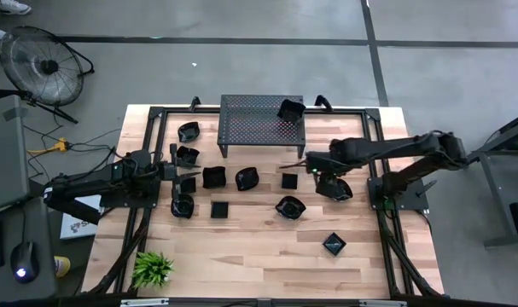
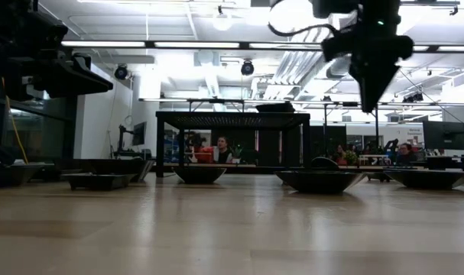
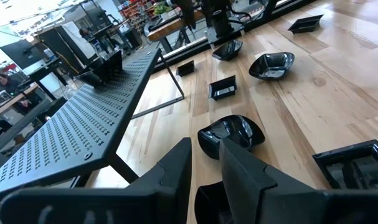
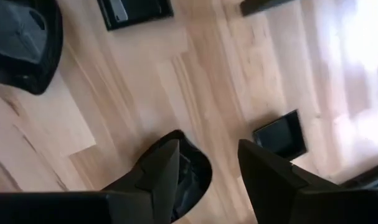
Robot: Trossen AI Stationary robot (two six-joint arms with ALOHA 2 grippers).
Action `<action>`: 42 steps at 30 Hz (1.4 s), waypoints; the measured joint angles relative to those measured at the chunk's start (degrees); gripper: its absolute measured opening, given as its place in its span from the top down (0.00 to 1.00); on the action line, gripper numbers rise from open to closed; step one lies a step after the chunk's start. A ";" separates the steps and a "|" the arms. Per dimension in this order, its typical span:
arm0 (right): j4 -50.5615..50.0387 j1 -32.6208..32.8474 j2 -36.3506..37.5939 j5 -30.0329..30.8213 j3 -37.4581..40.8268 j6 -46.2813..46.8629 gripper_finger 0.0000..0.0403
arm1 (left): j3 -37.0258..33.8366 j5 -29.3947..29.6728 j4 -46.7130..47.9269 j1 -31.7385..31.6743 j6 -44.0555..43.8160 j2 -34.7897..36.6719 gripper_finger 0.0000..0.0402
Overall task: Pick & Place Mini shaped plates
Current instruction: Put the black square plate on the shelf
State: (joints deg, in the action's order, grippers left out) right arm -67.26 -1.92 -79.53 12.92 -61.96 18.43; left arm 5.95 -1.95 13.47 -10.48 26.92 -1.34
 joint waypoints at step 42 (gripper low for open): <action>16.39 -19.19 7.95 0.40 17.79 27.78 0.62 | 0.00 0.02 0.00 0.01 0.00 0.01 0.80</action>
State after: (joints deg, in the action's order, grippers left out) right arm -50.87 -21.11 -71.58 13.32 -44.16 46.20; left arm 5.95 -1.93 13.47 -10.47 26.92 -1.33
